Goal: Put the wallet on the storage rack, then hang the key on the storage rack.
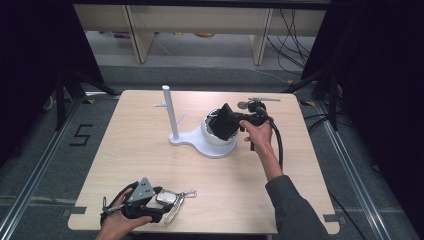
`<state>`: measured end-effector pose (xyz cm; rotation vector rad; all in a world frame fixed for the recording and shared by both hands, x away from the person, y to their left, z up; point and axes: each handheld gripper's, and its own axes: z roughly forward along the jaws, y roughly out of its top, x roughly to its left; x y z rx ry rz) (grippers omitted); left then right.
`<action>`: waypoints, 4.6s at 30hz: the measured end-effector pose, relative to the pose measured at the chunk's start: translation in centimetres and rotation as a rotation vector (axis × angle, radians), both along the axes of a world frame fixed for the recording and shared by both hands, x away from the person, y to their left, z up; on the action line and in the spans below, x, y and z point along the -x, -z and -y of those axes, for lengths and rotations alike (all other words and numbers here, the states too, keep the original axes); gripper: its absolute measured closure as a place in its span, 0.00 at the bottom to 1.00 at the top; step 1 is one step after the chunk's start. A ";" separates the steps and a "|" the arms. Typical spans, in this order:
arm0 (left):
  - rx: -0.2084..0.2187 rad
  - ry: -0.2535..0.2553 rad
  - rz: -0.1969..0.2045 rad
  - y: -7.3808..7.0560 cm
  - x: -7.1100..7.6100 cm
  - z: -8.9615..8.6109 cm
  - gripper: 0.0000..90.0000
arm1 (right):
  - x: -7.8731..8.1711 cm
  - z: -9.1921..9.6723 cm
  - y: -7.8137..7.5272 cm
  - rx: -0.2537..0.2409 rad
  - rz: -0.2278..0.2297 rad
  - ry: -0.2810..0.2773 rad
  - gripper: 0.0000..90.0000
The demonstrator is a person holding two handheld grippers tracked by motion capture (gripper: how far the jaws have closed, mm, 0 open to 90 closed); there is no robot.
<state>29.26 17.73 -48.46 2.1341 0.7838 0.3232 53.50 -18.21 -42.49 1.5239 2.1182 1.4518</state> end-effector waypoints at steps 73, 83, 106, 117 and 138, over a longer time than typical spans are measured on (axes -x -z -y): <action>-0.004 -0.048 0.004 0.1 -0.6 -0.7 0.29 | 21.0 2.5 6.6 0.195 -0.074 -0.307 0.32; -0.012 -0.029 0.023 -0.5 -0.4 0.5 0.23 | 21.8 2.8 6.8 0.236 -0.090 -0.292 0.32; -0.401 0.196 -0.109 -1.6 -5.4 7.8 0.43 | 21.7 2.4 6.9 0.261 -0.046 -0.339 0.34; -0.522 0.289 -0.181 -0.9 -6.4 9.6 0.59 | 21.8 2.2 6.9 0.256 -0.055 -0.350 0.34; -0.652 0.325 -0.337 -0.6 -7.7 11.3 0.79 | 21.8 2.1 7.1 0.256 -0.047 -0.370 0.35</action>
